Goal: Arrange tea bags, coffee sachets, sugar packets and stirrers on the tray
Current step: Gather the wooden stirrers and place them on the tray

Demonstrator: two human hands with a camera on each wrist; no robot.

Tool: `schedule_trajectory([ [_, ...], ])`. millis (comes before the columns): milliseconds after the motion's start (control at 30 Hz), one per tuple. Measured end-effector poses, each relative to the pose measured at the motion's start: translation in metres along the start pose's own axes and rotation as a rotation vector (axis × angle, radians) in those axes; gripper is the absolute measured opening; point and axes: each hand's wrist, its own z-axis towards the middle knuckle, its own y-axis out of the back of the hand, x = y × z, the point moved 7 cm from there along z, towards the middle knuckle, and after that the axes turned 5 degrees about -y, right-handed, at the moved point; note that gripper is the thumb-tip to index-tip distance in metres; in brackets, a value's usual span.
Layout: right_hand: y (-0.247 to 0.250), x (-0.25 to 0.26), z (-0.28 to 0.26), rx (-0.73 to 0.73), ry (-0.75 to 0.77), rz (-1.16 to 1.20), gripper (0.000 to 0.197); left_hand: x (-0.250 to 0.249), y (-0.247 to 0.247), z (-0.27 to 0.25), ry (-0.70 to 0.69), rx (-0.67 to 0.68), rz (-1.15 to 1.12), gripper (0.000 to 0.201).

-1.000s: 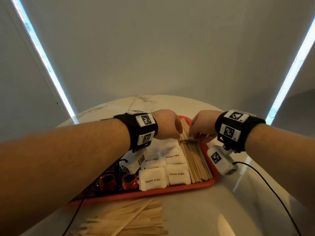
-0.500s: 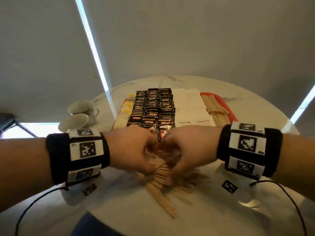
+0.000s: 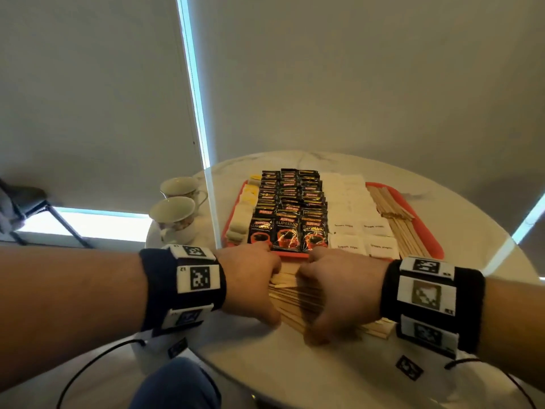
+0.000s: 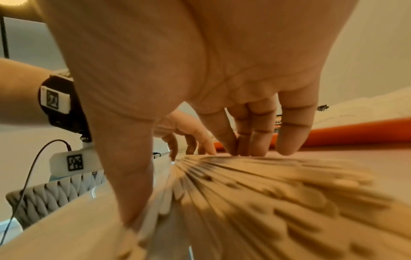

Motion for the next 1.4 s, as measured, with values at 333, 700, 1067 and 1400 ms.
schedule_trajectory([
  [333,0.004,0.003,0.016,-0.068,0.038,0.05,0.054,0.006,-0.001,-0.005,0.048,-0.045,-0.11,0.04],
  [700,0.0,0.009,0.029,-0.049,0.075,0.155,0.037,0.05,0.003,-0.01,0.098,-0.176,-0.291,0.031],
  [1067,0.031,-0.006,0.032,-0.186,0.09,0.305,0.011,0.06,0.053,-0.007,0.037,-0.533,-0.631,0.019],
  [1400,0.049,-0.03,0.036,-0.315,0.143,0.854,0.006,0.065,0.087,0.017,-0.026,-0.871,-1.001,0.025],
])
